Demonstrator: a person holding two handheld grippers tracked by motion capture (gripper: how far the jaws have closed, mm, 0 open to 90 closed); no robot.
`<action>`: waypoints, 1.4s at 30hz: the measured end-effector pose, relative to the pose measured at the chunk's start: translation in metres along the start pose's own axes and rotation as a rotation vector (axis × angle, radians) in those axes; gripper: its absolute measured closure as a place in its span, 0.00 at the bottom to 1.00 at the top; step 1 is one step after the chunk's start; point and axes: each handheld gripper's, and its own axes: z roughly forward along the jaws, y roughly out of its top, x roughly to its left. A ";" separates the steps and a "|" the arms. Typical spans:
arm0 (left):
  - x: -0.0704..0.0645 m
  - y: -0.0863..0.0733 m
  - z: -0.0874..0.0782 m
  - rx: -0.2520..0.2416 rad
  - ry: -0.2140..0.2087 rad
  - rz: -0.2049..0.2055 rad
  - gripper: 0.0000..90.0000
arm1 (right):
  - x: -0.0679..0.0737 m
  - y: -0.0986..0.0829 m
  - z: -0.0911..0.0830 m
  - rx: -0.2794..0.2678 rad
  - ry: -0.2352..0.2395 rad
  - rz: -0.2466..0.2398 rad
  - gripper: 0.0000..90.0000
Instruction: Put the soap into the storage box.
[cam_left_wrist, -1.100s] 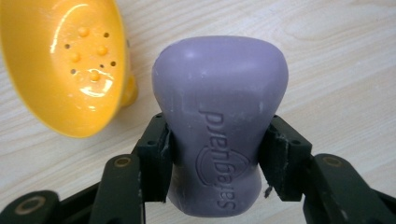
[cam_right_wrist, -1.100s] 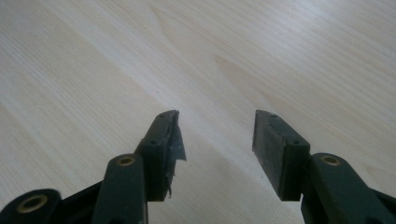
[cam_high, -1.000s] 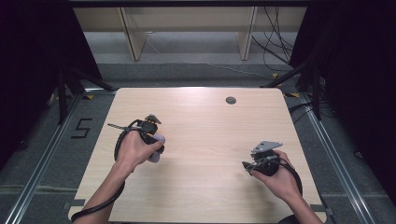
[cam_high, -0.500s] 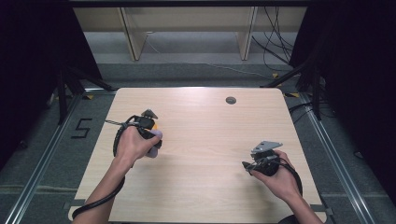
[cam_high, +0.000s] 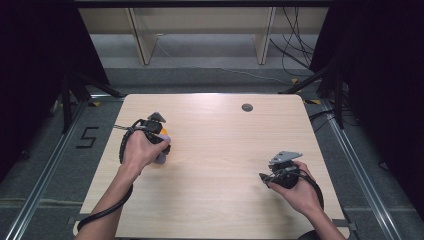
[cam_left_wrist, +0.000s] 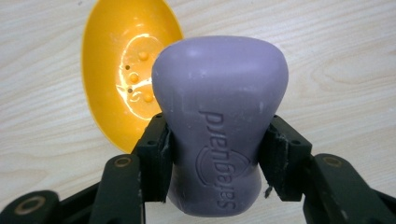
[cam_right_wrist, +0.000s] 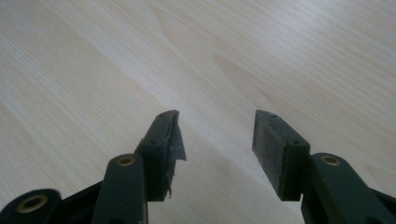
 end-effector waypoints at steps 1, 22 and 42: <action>0.001 0.001 -0.001 0.002 0.001 0.001 0.54 | 0.000 0.000 0.000 0.001 0.001 0.000 0.57; 0.021 0.016 0.005 -0.005 0.024 -0.047 0.54 | 0.000 0.000 0.000 0.003 0.007 0.007 0.57; 0.036 0.026 0.019 -0.009 0.049 -0.072 0.54 | -0.001 0.000 0.000 -0.003 0.003 -0.004 0.57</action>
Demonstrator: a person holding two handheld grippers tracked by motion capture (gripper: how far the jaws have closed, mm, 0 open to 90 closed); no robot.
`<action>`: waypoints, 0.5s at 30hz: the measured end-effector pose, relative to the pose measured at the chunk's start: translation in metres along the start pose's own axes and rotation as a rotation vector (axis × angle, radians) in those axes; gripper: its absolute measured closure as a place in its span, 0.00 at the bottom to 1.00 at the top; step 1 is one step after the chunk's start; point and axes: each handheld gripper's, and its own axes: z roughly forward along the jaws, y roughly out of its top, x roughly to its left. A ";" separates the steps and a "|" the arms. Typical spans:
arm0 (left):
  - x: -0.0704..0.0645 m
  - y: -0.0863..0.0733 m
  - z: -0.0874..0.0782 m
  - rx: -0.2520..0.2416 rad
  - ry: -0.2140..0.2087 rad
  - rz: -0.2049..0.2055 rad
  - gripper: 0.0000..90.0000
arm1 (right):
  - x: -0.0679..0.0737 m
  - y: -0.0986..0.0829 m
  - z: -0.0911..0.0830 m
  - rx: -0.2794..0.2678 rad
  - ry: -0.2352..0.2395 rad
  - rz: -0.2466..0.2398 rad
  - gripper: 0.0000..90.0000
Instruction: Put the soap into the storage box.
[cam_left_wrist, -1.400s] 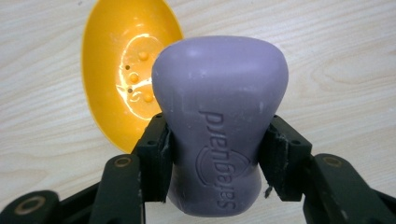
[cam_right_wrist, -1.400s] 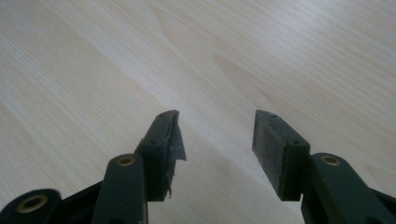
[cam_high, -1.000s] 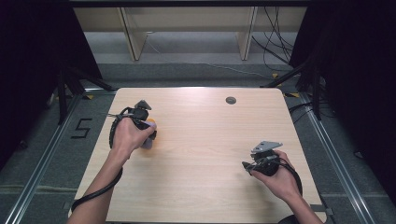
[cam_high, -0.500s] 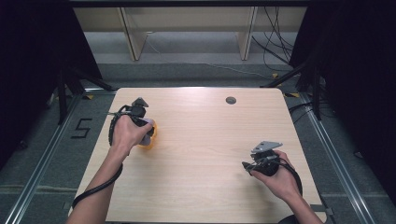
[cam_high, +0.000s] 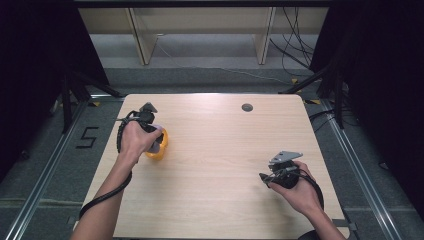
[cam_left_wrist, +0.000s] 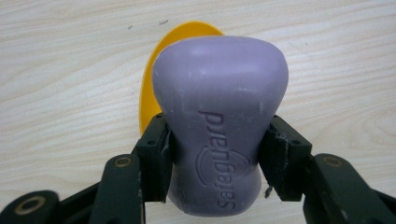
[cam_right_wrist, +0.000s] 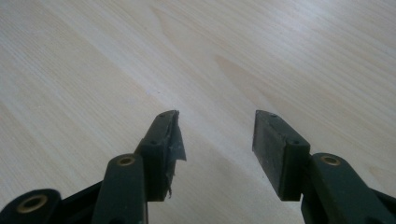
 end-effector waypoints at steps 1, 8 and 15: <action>0.000 0.000 0.000 0.000 0.000 0.000 0.54 | 0.000 0.000 0.000 0.000 -0.001 0.000 0.57; 0.001 0.004 0.004 0.002 0.009 -0.026 0.54 | 0.000 0.000 0.000 0.002 0.001 0.001 0.57; 0.004 0.007 0.007 0.001 0.019 -0.015 0.54 | 0.000 0.000 0.000 0.001 0.001 -0.001 0.57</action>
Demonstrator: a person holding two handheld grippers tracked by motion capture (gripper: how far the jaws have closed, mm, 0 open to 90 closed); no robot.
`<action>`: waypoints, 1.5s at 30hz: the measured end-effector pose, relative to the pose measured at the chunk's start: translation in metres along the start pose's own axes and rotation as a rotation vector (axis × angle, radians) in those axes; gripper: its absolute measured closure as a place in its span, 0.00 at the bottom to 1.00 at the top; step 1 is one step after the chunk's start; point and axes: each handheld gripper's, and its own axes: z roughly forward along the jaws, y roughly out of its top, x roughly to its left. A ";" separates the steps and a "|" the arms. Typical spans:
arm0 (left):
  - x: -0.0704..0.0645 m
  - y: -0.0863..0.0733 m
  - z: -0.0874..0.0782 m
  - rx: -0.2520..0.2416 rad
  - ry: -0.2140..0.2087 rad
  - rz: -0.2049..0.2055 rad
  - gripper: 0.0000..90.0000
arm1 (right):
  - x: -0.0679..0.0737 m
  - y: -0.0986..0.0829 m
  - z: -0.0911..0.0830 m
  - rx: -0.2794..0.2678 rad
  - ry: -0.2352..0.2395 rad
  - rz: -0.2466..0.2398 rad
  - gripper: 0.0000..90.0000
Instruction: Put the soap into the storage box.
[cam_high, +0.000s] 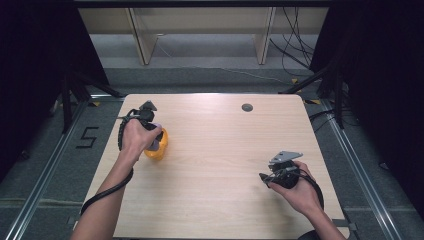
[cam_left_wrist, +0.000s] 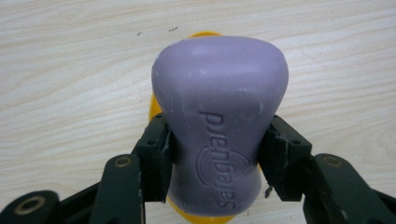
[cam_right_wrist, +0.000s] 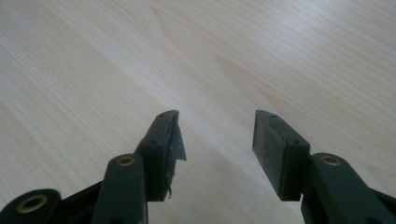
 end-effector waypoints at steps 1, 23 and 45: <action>0.000 0.000 0.001 -0.002 0.001 0.000 0.54 | 0.000 0.000 0.000 0.000 0.000 0.000 0.57; -0.001 0.005 0.008 0.010 0.011 0.005 0.54 | 0.000 0.000 0.000 0.002 0.003 -0.002 0.57; -0.001 0.006 0.021 0.013 0.013 0.008 0.54 | 0.001 0.000 0.000 0.008 0.006 0.013 0.56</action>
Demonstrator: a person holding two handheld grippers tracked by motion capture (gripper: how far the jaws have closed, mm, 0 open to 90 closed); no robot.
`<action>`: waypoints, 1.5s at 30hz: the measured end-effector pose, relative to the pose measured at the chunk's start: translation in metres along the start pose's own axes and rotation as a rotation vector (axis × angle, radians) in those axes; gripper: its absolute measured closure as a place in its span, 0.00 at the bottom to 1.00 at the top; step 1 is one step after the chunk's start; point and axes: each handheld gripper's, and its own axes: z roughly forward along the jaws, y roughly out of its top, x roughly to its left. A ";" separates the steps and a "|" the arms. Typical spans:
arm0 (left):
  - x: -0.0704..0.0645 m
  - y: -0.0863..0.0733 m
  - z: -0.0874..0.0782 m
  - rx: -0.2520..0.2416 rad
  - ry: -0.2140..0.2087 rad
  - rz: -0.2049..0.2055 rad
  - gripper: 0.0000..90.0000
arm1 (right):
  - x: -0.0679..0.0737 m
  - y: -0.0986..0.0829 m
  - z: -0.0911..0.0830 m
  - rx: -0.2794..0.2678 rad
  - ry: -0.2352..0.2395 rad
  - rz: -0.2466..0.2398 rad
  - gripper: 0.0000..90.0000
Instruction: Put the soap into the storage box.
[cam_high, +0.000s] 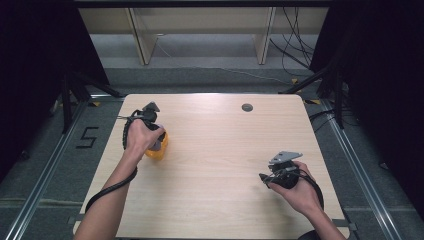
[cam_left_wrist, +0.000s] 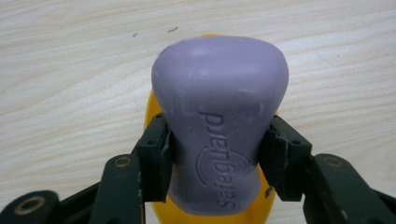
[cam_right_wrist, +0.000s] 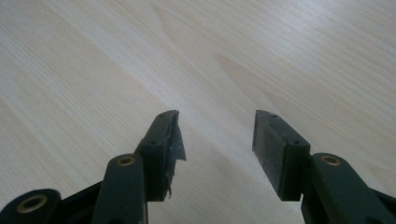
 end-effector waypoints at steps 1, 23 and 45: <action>0.000 0.000 0.001 0.008 -0.002 0.002 0.54 | 0.000 0.000 0.000 0.000 0.000 -0.001 0.56; -0.001 -0.001 0.012 -0.001 -0.007 0.031 0.54 | 0.000 0.000 0.000 0.001 0.001 -0.005 0.56; -0.001 -0.003 0.017 0.007 -0.002 0.049 0.54 | -0.001 0.000 0.001 0.000 -0.002 -0.023 0.56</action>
